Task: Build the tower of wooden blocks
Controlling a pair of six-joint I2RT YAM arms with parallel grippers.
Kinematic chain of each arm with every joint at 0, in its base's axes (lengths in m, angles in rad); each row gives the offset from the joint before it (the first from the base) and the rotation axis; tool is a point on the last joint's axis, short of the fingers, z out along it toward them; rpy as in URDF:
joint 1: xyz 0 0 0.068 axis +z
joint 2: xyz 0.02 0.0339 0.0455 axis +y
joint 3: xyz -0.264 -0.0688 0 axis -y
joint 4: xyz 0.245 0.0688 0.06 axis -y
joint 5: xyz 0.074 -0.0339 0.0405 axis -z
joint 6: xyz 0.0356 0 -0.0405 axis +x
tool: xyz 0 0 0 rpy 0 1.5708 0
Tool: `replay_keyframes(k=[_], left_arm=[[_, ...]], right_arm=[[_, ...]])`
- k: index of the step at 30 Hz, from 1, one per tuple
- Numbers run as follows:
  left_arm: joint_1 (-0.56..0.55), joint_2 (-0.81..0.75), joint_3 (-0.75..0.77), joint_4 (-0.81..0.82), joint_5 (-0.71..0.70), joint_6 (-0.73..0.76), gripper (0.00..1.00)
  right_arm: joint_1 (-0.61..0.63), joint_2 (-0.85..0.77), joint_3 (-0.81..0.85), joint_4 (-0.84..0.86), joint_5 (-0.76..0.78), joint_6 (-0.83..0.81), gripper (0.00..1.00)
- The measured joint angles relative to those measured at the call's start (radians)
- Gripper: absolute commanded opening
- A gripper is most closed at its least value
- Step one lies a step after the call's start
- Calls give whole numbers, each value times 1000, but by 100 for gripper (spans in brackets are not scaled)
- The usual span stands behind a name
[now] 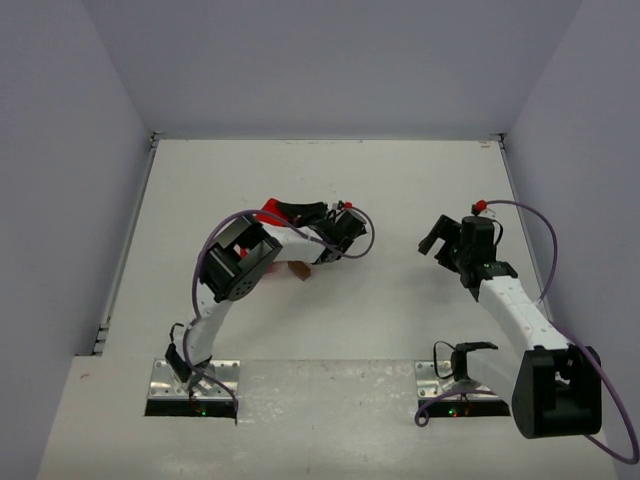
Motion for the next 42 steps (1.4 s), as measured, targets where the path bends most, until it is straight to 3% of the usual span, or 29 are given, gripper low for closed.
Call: replay_keyframes(k=[8,23,30,42], left_arm=[[61,-107,-38,158,12,124,0],[56,22,-58,242,2,201,0],[34,42,-70,244,-77,212,0],[28,-2,-63,91,-14,122,0]], right_arm=[[0,0,3,-3,1,0,99],[0,1,9,-4,0,-2,99],[0,9,9,-4,0,-7,99],[0,43,31,-12,-7,-16,99]])
